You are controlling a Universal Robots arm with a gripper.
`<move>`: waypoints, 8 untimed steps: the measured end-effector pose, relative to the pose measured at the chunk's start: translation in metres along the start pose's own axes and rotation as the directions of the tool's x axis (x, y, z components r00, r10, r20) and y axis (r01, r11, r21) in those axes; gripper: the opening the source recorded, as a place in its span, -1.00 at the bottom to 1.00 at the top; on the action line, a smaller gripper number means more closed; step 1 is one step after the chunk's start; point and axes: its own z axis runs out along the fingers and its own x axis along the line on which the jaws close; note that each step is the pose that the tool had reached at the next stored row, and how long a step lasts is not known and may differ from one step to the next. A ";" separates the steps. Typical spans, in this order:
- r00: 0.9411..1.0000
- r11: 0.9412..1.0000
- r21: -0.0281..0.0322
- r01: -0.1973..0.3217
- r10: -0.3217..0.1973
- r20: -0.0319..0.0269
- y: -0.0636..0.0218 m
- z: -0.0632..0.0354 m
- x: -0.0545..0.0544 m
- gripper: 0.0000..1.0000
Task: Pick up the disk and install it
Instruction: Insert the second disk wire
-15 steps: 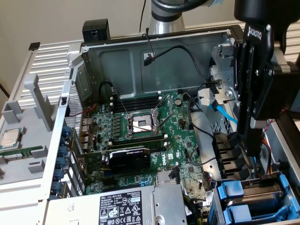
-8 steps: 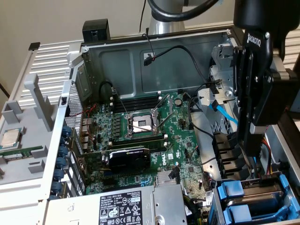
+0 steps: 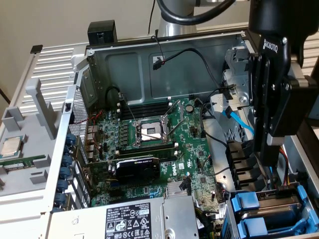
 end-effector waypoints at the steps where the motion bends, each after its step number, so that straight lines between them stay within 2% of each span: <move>1: 1.000 1.000 0.000 0.000 0.000 -0.002 -0.0001 0.0005 0.000 -0.25; 4: 1.000 1.000 0.001 0.000 0.000 -0.008 -0.0002 0.0018 -0.001 -0.25; 8: 1.000 1.000 0.001 -0.001 0.001 -0.009 -0.0001 0.0021 -0.002 -0.25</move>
